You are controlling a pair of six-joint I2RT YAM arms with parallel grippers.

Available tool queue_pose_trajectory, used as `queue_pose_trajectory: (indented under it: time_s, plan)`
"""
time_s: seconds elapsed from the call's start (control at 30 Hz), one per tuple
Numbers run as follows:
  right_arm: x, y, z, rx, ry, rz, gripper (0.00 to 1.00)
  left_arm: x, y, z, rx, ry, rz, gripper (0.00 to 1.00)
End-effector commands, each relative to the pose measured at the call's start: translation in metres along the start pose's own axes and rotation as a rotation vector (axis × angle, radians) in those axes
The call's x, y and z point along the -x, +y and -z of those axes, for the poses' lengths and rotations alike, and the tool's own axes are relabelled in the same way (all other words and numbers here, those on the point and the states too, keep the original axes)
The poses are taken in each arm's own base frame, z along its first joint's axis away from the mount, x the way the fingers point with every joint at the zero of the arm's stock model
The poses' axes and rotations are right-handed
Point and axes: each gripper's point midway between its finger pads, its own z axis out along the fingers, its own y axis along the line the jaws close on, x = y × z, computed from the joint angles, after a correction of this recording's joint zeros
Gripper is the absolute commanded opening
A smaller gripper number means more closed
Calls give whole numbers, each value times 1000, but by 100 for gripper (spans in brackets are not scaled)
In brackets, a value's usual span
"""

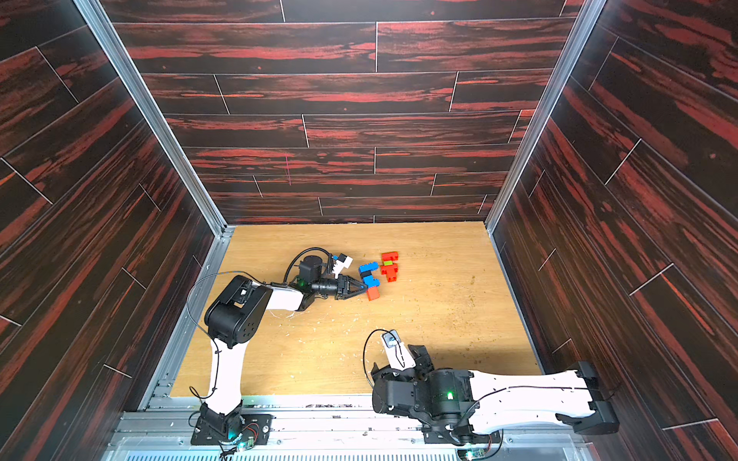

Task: Assemble the letter f with lego
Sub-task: Adjust the lego brick at the center of the board.

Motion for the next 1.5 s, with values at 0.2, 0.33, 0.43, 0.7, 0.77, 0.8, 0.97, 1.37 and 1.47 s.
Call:
queue_pose_trajectory:
  time_s: [0.2, 0.33, 0.43, 0.7, 0.77, 0.8, 0.97, 1.37, 1.47]
  plan:
    - [6, -2, 5, -11, -19, -15, 98, 19, 7, -2, -3, -71, 120, 0]
    - [4, -3, 5, -7, -20, -23, 98, 24, 12, 1, 2, -94, 158, 0]
    - [3, -3, 5, -6, -19, -27, 98, 23, 19, 3, 18, -100, 185, 0]
    - [3, -5, 7, -2, -22, -33, 99, 17, 37, 5, 43, -87, 250, 0]
    - [3, -5, 7, -2, -24, -35, 98, 14, 40, 5, 50, -79, 263, 0]
    - [2, -5, 7, -2, -24, -35, 98, 14, 41, 6, 52, -81, 264, 0]
    - [-2, -3, 5, -5, -21, -34, 98, 11, 48, 6, 76, -71, 289, 0]
    - [-4, -4, 9, -8, -28, -31, 98, 4, 64, 10, 147, -54, 337, 29]
    - [-6, -5, 8, -14, -27, -31, 99, 4, 66, 11, 156, -53, 343, 31]
